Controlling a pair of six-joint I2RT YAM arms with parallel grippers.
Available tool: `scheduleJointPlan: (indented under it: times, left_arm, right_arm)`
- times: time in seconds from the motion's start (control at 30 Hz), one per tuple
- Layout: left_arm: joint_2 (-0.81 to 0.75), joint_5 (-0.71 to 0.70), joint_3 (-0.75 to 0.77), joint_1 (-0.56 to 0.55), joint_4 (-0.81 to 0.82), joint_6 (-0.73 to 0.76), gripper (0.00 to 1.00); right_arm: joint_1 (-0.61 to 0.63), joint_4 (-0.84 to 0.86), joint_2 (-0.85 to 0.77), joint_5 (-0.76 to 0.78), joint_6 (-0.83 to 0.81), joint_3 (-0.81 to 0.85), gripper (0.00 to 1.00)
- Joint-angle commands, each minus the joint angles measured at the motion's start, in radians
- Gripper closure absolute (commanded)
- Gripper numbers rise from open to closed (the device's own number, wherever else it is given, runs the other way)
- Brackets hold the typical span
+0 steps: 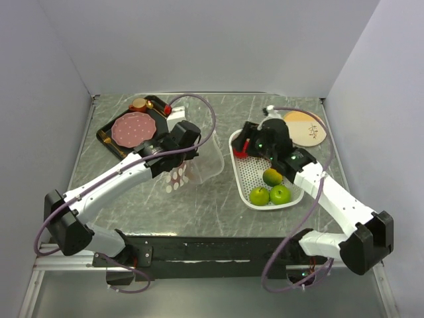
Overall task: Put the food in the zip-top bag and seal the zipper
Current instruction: Place the fake fruit in the zipper food storage bag, then pick up the fake fruit from the bin.
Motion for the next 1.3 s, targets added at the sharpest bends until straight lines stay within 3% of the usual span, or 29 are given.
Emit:
scheduleJointPlan:
  times: [0.0, 0.17, 0.37, 0.4, 0.47, 0.87, 1.27]
  left_arm:
    - [0.026, 0.017, 0.029, 0.018, 0.013, 0.022, 0.99]
    - [0.043, 0.072, 0.015, 0.049, 0.059, 0.047, 0.99]
    - [0.064, 0.116, 0.033, 0.076, 0.062, 0.074, 0.99]
    - [0.067, 0.119, 0.035, 0.079, 0.065, 0.085, 0.99]
    - [0.074, 0.114, 0.044, 0.083, 0.059, 0.094, 0.99]
    - [0.063, 0.131, 0.027, 0.096, 0.073, 0.116, 0.99]
    - [0.061, 0.142, 0.010, 0.099, 0.076, 0.119, 0.99]
  right_arm:
    - [-0.140, -0.124, 0.030, 0.019, -0.059, -0.034, 0.28]
    - [-0.208, -0.112, 0.181, -0.053, -0.125, 0.019, 0.27]
    - [-0.226, -0.053, 0.367, -0.107, -0.080, 0.119, 0.24]
    - [-0.231, -0.042, 0.387, -0.116, -0.070, 0.133, 0.17]
    - [-0.237, -0.020, 0.436, -0.147, -0.053, 0.151, 0.15]
    - [-0.239, 0.072, 0.567, -0.178, 0.002, 0.196, 0.16]
    - [-0.237, -0.020, 0.647, -0.101, -0.027, 0.243, 0.26]
